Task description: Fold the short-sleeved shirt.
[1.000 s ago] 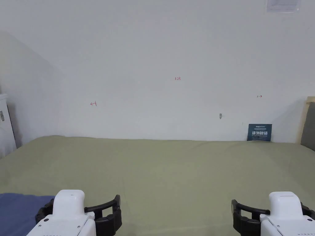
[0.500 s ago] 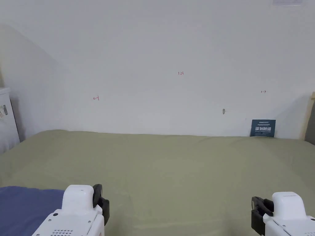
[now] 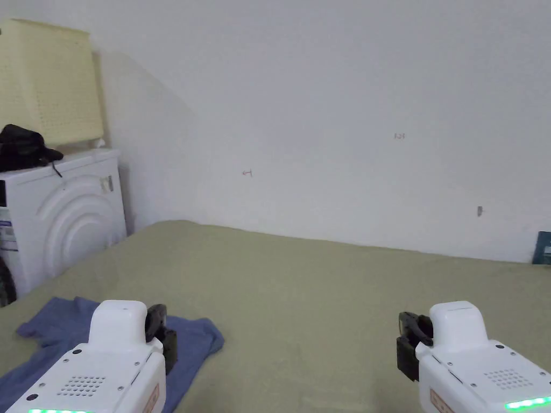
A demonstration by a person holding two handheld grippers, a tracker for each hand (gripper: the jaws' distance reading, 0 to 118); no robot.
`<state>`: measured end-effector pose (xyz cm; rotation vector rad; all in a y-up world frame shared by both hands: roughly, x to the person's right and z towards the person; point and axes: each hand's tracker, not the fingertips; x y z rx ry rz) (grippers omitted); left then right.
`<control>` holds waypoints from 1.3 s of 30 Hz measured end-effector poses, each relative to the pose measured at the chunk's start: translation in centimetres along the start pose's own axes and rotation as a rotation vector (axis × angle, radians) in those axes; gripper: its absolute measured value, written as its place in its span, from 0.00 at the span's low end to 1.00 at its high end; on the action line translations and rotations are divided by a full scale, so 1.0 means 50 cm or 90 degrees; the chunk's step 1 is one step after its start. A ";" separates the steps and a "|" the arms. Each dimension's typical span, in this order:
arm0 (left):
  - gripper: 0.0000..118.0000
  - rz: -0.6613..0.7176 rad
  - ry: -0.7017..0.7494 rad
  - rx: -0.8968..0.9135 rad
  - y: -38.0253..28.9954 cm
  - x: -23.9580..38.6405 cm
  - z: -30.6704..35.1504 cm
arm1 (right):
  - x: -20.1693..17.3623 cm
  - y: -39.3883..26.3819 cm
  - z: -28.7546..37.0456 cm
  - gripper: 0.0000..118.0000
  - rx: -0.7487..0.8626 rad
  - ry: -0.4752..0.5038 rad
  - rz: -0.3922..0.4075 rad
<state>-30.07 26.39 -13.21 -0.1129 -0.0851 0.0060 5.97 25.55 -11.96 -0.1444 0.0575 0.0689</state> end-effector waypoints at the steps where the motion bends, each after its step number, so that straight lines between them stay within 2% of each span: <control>1: 0.00 -0.003 0.016 0.001 0.000 -0.020 0.013 | -0.020 0.006 -0.012 0.03 0.004 0.019 0.001; 9: 0.00 0.024 0.139 -0.009 -0.003 -0.182 0.111 | -0.192 0.018 -0.102 0.03 -0.001 0.162 0.004; 13: 0.00 0.038 0.169 -0.025 -0.017 -0.222 0.119 | -0.233 0.016 -0.122 0.03 0.001 0.182 0.015; 18: 0.00 0.083 0.146 -0.071 -0.031 -0.261 0.066 | -0.247 0.013 -0.151 0.03 0.006 0.171 0.021; 21: 0.00 0.060 0.128 -0.116 -0.022 -0.276 -0.010 | -0.249 0.013 -0.176 0.03 0.004 0.168 0.013; 24: 0.00 0.070 0.027 -0.189 0.010 -0.317 -0.140 | -0.258 0.011 -0.229 0.03 -0.002 0.168 0.018; 26: 0.00 0.066 0.011 -0.259 0.039 -0.339 -0.236 | -0.267 0.014 -0.270 0.03 -0.011 0.169 0.020; 29: 0.00 0.012 -0.013 -0.340 0.076 -0.357 -0.373 | -0.286 0.022 -0.333 0.03 -0.015 0.169 0.017; 32: 0.00 -0.021 -0.083 -0.492 0.084 -0.373 -0.519 | -0.307 0.021 -0.398 0.03 -0.011 0.178 0.014; 37: 0.00 -0.038 -0.113 -0.630 -0.005 -0.358 -0.675 | -0.321 -0.028 -0.462 0.03 -0.038 0.208 0.011; 39: 0.00 -0.040 -0.161 -0.664 -0.062 -0.347 -0.717 | -0.318 -0.053 -0.473 0.03 -0.054 0.214 0.016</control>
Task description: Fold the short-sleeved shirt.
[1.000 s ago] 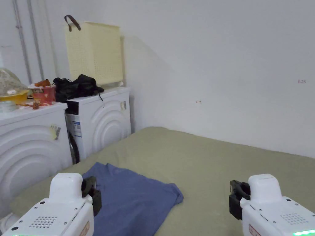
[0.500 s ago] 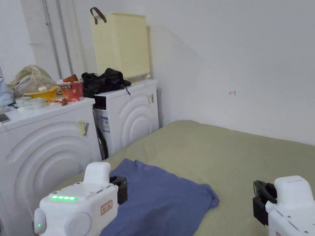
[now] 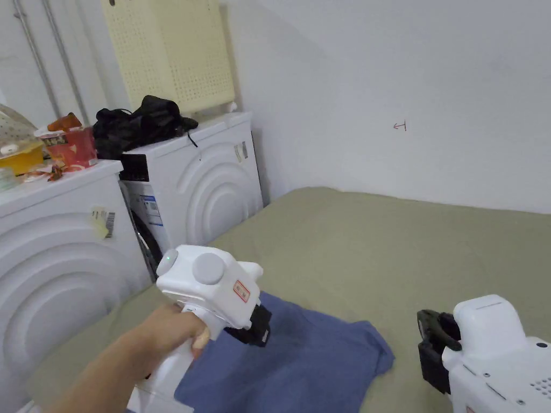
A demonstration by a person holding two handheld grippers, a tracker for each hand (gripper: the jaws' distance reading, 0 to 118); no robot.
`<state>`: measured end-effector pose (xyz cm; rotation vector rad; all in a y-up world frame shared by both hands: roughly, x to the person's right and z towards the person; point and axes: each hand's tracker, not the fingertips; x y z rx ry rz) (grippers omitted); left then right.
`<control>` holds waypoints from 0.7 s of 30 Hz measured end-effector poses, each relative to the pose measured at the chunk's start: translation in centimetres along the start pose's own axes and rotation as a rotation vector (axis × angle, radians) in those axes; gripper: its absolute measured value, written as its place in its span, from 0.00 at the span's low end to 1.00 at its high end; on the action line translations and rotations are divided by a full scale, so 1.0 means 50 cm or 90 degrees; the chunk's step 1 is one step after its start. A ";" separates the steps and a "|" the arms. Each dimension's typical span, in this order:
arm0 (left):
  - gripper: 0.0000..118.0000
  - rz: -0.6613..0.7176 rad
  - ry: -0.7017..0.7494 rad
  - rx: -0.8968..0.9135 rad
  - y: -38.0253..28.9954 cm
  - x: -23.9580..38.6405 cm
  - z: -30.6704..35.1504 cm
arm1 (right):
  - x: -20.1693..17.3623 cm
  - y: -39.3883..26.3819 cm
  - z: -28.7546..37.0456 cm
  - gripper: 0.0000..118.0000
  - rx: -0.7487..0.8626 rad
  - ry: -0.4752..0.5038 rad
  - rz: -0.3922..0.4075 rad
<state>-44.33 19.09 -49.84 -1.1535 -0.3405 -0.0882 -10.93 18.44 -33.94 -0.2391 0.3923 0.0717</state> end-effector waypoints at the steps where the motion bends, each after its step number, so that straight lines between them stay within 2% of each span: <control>1: 0.01 0.016 -0.009 -0.038 0.003 -0.001 -0.043 | 0.004 -0.016 -0.001 0.03 -0.005 0.001 -0.001; 2: 0.09 0.025 -0.005 -0.061 0.003 0.000 -0.076 | 0.008 -0.029 0.001 0.03 -0.009 0.005 0.001; 4: 0.80 0.018 0.019 -0.073 -0.004 0.011 -0.134 | 0.020 -0.058 0.010 0.03 -0.018 0.009 0.001; 5: 1.00 0.016 0.018 -0.079 -0.014 0.019 -0.157 | 0.028 -0.072 0.017 0.03 -0.023 0.011 0.001; 6: 1.00 0.015 -0.005 -0.076 -0.026 0.030 -0.169 | 0.036 -0.080 0.021 0.03 -0.030 0.011 -0.001; 8: 0.89 0.008 -0.093 -0.071 -0.040 0.038 -0.184 | 0.049 -0.096 0.027 0.03 -0.042 0.006 0.003; 9: 0.83 0.017 -0.103 -0.089 -0.048 0.044 -0.199 | 0.056 -0.103 0.034 0.03 -0.047 -0.005 0.013; 11: 0.69 0.015 -0.055 -0.114 -0.058 0.053 -0.234 | 0.067 -0.117 0.051 0.03 -0.050 -0.015 0.016; 13: 0.59 0.001 0.025 -0.082 -0.068 0.064 -0.238 | 0.081 -0.129 0.077 0.03 -0.058 -0.021 0.008; 14: 0.40 0.029 -0.013 -0.073 -0.062 0.064 -0.231 | 0.086 -0.134 0.088 0.03 -0.061 -0.025 0.006; 15: 0.04 0.047 -0.003 -0.061 -0.060 0.063 -0.220 | 0.091 -0.139 0.102 0.03 -0.065 -0.030 0.004; 17: 0.04 0.063 0.038 -0.009 -0.058 0.061 -0.187 | 0.106 -0.147 0.137 0.03 -0.067 -0.040 0.002; 18: 0.04 0.094 0.038 0.008 -0.058 0.050 -0.172 | 0.114 -0.150 0.152 0.03 -0.067 -0.045 0.001; 19: 0.04 0.120 -0.003 0.014 -0.060 0.047 -0.155 | 0.122 -0.151 0.169 0.03 -0.070 -0.055 -0.004; 20: 0.04 0.123 -0.016 0.023 -0.062 0.055 -0.142 | 0.131 -0.150 0.183 0.03 -0.072 -0.064 -0.009; 21: 0.04 0.104 0.009 0.026 -0.062 0.071 -0.123 | 0.143 -0.149 0.200 0.03 -0.073 -0.075 -0.013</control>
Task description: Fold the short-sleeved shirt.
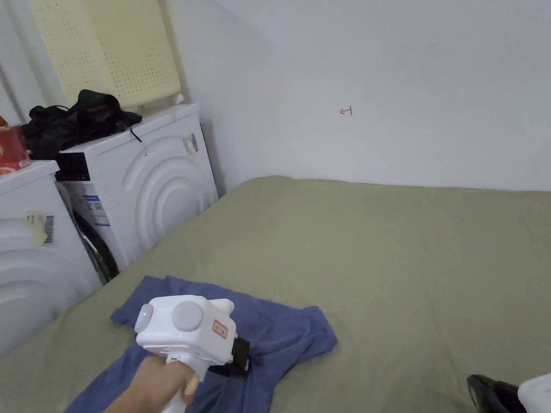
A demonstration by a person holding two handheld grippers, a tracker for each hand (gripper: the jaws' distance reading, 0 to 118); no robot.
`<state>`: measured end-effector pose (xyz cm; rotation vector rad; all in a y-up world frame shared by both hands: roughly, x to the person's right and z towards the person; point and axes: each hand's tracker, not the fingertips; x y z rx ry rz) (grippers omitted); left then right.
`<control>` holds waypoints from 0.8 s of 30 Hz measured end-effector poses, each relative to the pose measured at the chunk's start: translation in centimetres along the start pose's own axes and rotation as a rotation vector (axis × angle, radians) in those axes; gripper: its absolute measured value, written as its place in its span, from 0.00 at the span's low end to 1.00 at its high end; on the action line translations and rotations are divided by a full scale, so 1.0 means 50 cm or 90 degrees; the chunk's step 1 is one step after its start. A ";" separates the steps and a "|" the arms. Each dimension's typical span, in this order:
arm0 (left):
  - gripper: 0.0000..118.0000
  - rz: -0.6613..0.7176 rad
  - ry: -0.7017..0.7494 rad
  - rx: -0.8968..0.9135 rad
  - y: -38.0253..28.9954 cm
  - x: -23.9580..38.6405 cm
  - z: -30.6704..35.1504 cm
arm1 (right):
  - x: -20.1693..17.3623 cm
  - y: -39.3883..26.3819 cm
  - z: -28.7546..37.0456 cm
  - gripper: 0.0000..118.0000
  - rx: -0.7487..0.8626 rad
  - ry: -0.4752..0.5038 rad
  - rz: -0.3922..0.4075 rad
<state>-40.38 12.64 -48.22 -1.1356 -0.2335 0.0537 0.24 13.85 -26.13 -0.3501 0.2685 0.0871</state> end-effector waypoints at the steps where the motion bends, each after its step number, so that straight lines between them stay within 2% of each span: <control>1: 0.04 -0.016 0.009 0.016 0.006 0.011 0.012 | 0.011 0.002 0.012 0.03 0.000 -0.011 -0.006; 4: 0.04 -0.040 0.012 0.072 0.014 0.069 0.071 | 0.054 0.018 0.057 0.03 0.011 -0.043 -0.016; 7: 0.04 -0.043 -0.072 0.102 0.030 0.140 0.105 | 0.099 0.036 0.108 0.03 0.026 -0.086 -0.022; 11: 0.04 -0.107 -0.108 0.123 0.057 0.299 0.130 | 0.176 0.045 0.197 0.03 0.044 -0.142 -0.052; 14: 0.04 -0.158 -0.146 0.158 0.065 0.450 0.132 | 0.239 0.045 0.281 0.03 0.031 -0.197 -0.085; 17: 0.04 -0.196 -0.257 0.135 0.056 0.611 0.116 | 0.300 0.032 0.372 0.03 0.047 -0.263 -0.090; 20: 0.04 -0.283 -0.323 0.116 0.021 0.801 0.107 | 0.356 0.015 0.454 0.03 0.036 -0.339 -0.099; 24: 0.04 -0.389 -0.416 0.088 -0.060 1.026 0.102 | 0.422 -0.008 0.540 0.03 0.004 -0.407 -0.150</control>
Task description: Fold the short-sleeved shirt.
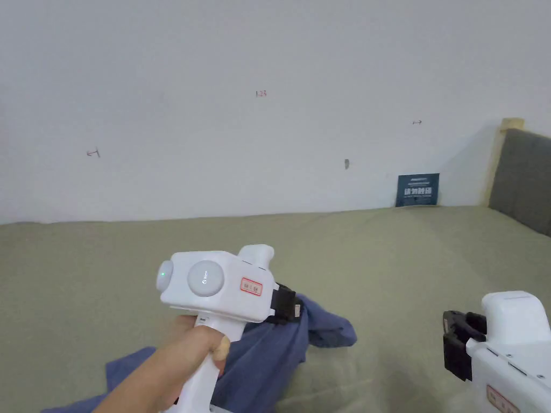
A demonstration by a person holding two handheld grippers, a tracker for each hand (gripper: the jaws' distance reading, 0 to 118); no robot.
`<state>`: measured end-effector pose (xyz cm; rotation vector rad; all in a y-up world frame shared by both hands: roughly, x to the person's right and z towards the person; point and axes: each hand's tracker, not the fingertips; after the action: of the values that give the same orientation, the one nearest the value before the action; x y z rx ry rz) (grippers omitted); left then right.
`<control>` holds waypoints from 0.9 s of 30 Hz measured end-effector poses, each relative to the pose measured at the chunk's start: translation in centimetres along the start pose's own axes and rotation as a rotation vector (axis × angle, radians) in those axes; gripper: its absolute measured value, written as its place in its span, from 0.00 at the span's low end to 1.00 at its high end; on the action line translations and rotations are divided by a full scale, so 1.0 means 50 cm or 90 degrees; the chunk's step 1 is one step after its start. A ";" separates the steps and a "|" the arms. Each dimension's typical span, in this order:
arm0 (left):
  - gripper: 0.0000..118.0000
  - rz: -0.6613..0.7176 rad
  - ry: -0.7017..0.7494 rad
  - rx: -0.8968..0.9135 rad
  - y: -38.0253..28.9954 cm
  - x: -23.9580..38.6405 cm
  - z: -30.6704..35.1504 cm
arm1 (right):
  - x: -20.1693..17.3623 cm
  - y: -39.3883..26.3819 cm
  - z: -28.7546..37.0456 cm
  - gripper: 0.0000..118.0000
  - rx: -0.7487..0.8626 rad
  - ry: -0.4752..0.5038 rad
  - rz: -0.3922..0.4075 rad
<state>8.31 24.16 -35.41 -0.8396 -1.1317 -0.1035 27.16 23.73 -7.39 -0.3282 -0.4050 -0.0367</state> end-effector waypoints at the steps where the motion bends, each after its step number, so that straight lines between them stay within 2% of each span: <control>1: 0.04 -0.011 -0.031 -0.015 0.002 0.043 -0.030 | 0.020 -0.002 0.008 0.03 0.000 -0.015 -0.004; 4: 0.04 -0.062 -0.105 -0.069 -0.014 0.140 -0.101 | 0.061 -0.011 0.028 0.03 0.001 -0.037 -0.003; 7: 0.04 -0.095 -0.096 -0.134 -0.058 0.186 -0.156 | 0.086 -0.021 0.033 0.03 -0.008 -0.049 -0.008; 9: 0.04 -0.089 -0.090 -0.144 -0.093 0.184 -0.176 | 0.088 -0.027 0.032 0.03 -0.013 -0.052 -0.010; 12: 0.05 -0.029 -0.093 -0.162 -0.127 0.146 -0.184 | 0.078 -0.031 0.027 0.03 -0.013 -0.045 -0.014; 13: 0.10 -0.019 -0.089 -0.162 -0.136 0.134 -0.175 | 0.071 -0.031 0.023 0.03 -0.013 -0.041 -0.014; 14: 0.25 -0.012 -0.072 -0.157 -0.138 0.124 -0.165 | 0.065 -0.030 0.019 0.03 -0.012 -0.036 -0.014; 15: 0.62 0.000 -0.028 -0.145 -0.136 0.112 -0.145 | 0.057 -0.027 0.013 0.04 -0.011 -0.026 -0.013; 16: 0.85 0.029 0.007 -0.145 -0.129 0.101 -0.118 | 0.047 -0.023 0.008 0.06 -0.013 -0.018 -0.010; 17: 0.93 0.058 0.013 -0.141 -0.123 0.094 -0.088 | 0.039 -0.019 0.003 0.07 -0.017 -0.013 -0.007; 19: 0.85 0.111 -0.050 -0.065 -0.111 0.055 0.015 | 0.024 -0.008 -0.007 0.08 -0.018 0.003 -0.012; 20: 0.82 0.123 -0.052 -0.016 -0.110 0.040 0.066 | 0.019 -0.004 -0.011 0.08 -0.017 0.014 -0.022; 22: 0.63 0.103 0.037 0.092 -0.118 0.023 0.178 | 0.002 0.007 -0.017 0.08 -0.016 0.020 -0.026; 23: 0.44 0.086 0.094 0.141 -0.130 0.018 0.223 | -0.006 0.011 -0.018 0.08 -0.012 0.023 -0.025; 24: 0.06 0.067 0.172 0.198 -0.149 0.011 0.270 | -0.013 0.012 -0.018 0.08 -0.005 0.026 -0.019; 25: 0.00 0.056 0.251 0.250 -0.176 0.010 0.305 | -0.021 0.015 -0.018 0.08 0.002 0.027 -0.013; 27: 0.00 0.095 0.405 0.353 -0.237 -0.002 0.365 | -0.036 0.016 -0.016 0.08 0.013 0.034 -0.003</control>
<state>-11.11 27.44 -26.18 -0.3441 -0.4528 0.0665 25.92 24.19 -9.04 -0.3060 -0.3535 -0.0453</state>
